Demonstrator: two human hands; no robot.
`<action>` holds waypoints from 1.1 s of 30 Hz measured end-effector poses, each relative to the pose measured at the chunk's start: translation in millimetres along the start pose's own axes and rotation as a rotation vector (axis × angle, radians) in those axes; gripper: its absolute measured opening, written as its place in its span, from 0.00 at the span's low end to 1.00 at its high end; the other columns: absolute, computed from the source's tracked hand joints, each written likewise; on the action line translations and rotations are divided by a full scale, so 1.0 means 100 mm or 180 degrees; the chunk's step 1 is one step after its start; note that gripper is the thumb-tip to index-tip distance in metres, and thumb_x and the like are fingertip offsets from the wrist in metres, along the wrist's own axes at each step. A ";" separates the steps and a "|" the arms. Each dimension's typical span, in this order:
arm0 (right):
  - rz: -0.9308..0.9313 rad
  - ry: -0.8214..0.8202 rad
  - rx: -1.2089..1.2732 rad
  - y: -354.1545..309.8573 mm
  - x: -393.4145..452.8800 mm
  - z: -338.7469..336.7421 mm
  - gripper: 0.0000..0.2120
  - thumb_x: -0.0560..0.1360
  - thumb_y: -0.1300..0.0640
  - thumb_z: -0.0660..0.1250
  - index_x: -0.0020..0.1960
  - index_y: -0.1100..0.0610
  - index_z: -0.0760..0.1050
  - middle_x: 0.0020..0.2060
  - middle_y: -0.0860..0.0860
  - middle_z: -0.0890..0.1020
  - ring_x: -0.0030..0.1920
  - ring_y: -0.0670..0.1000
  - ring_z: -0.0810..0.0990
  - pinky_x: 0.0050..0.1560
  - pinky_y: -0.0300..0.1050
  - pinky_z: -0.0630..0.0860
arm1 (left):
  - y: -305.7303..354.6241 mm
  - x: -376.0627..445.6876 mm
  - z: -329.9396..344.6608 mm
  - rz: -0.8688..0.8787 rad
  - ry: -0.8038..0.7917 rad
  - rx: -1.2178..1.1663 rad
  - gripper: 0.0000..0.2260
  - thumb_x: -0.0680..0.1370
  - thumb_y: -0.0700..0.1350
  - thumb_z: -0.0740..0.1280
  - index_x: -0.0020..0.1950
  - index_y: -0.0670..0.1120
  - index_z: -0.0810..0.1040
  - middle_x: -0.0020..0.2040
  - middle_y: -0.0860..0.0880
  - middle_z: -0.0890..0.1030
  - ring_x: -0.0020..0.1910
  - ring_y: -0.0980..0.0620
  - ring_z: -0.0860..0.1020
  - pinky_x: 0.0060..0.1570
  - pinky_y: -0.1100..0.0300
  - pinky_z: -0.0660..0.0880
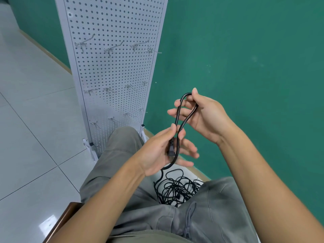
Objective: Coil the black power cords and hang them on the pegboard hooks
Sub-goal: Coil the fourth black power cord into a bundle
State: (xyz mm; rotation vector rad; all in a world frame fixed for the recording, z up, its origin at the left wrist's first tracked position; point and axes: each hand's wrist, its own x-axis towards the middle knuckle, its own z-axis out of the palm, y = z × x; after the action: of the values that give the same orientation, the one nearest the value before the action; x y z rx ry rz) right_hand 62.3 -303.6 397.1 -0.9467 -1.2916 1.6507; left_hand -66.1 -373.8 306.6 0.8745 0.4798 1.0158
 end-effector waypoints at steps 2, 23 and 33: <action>-0.0046 -0.0069 -0.0016 0.04 0.02 -0.03 0.14 0.87 0.51 0.54 0.46 0.56 0.67 0.47 0.61 0.86 0.52 0.64 0.86 0.60 0.57 0.81 | 0.02 -0.02 -0.04 -0.0105 0.0034 -0.0054 0.15 0.85 0.57 0.53 0.46 0.49 0.67 0.33 0.50 0.70 0.28 0.52 0.72 0.29 0.61 0.75; 0.0131 -0.0764 -0.2280 1.48 -0.22 0.05 0.17 0.84 0.43 0.59 0.46 0.51 0.80 0.42 0.50 0.84 0.47 0.46 0.81 0.58 0.50 0.75 | 0.49 -0.14 -0.54 0.0891 0.1389 -0.0355 0.17 0.88 0.53 0.52 0.41 0.49 0.64 0.28 0.55 0.60 0.24 0.59 0.58 0.23 0.67 0.57; -0.0430 0.0714 -0.2697 1.15 -0.24 -0.28 0.14 0.74 0.48 0.76 0.35 0.54 0.79 0.26 0.44 0.71 0.29 0.45 0.68 0.34 0.47 0.72 | 0.43 -0.11 -0.66 0.0248 0.1837 0.1091 0.16 0.88 0.50 0.52 0.41 0.50 0.62 0.30 0.53 0.59 0.27 0.55 0.55 0.24 0.63 0.56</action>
State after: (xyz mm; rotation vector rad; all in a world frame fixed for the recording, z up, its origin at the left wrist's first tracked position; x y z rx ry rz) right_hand 79.3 -331.6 280.5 -1.4355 -1.8768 0.8284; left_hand -141.0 -346.4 302.6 0.8987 1.1402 1.2817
